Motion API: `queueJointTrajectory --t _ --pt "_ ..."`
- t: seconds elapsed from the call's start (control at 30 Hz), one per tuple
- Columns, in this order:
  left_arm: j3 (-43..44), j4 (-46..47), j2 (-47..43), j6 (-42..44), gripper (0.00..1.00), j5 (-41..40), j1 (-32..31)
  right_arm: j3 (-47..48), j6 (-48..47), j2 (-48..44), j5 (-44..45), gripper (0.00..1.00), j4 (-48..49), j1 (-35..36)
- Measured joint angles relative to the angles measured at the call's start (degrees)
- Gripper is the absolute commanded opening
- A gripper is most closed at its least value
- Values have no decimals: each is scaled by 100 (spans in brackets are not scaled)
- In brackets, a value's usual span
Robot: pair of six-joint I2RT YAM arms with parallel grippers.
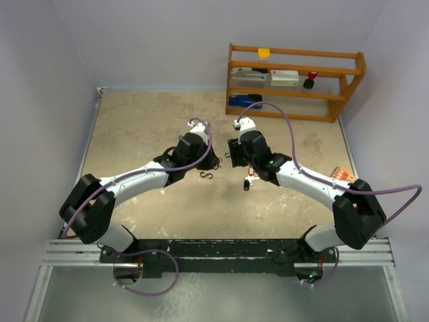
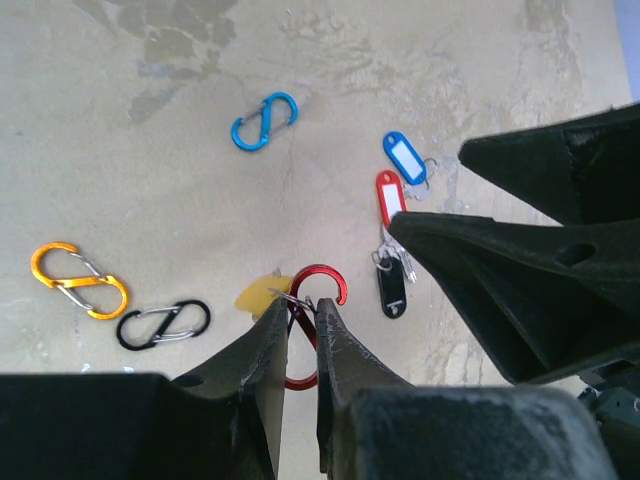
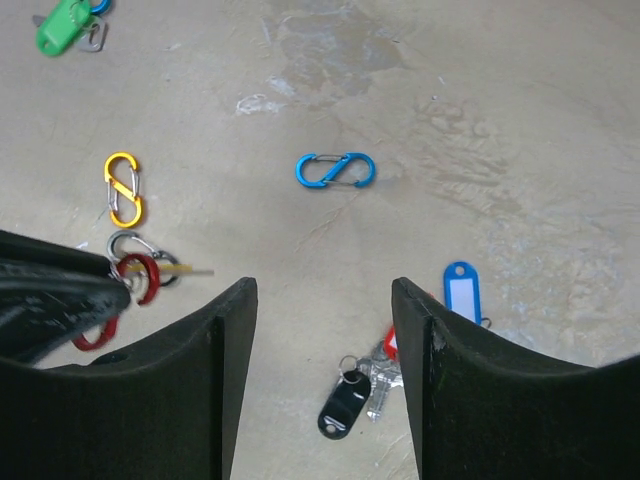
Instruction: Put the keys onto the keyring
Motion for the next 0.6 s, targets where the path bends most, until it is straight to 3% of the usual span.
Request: queueJointTrajectory --t 0.6 --pt "-380 157 -452 -420 0 -811 1191 -164 61 -59 186 60 -103 -39"
